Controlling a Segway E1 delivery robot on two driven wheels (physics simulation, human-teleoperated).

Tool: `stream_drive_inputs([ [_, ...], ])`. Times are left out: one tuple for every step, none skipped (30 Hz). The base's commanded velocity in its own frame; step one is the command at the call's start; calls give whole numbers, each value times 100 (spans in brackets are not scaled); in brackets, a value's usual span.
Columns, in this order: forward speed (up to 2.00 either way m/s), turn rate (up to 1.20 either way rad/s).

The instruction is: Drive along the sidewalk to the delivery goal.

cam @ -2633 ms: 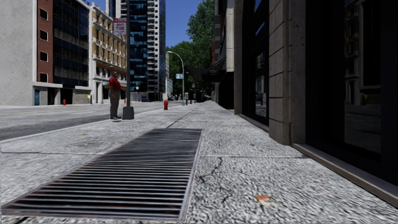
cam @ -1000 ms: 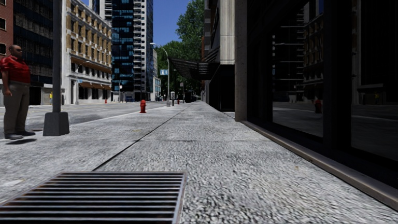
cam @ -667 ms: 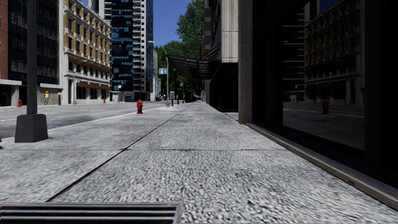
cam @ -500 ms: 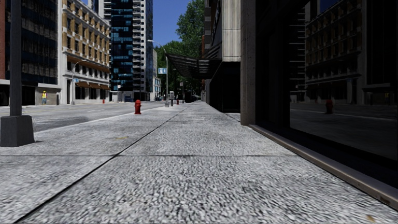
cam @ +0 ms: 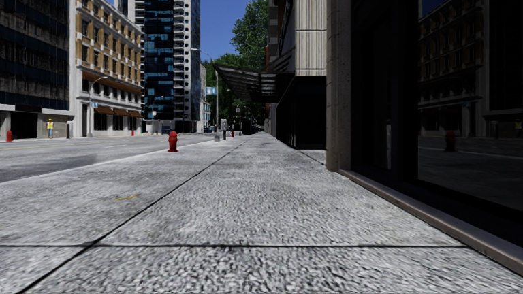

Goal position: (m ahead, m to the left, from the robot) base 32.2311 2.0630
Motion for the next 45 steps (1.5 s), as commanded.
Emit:
stream_drive_inputs([
  [200,0],
  [200,0],
  [200,0],
  [200,0],
  [200,0],
  [200,0],
  [200,0],
  [200,0],
  [200,0],
  [200,0],
  [200,0],
  [200,0],
  [200,0],
  [200,0],
  [200,0],
  [200,0],
  [200,0],
  [200,0],
  [200,0],
  [200,0],
  [200,0],
  [200,0],
  [200,0],
  [200,0],
  [200,0],
  [200,0],
  [200,0],
  [200,0],
  [200,0],
  [200,0],
  [200,0],
  [200,0],
  [200,0],
  [200,0],
  [200,0],
  [200,0],
  [200,0],
  [200,0],
  [200,0],
  [200,0],
  [200,0],
  [200,0],
  [200,0],
  [200,0],
  [200,0],
])
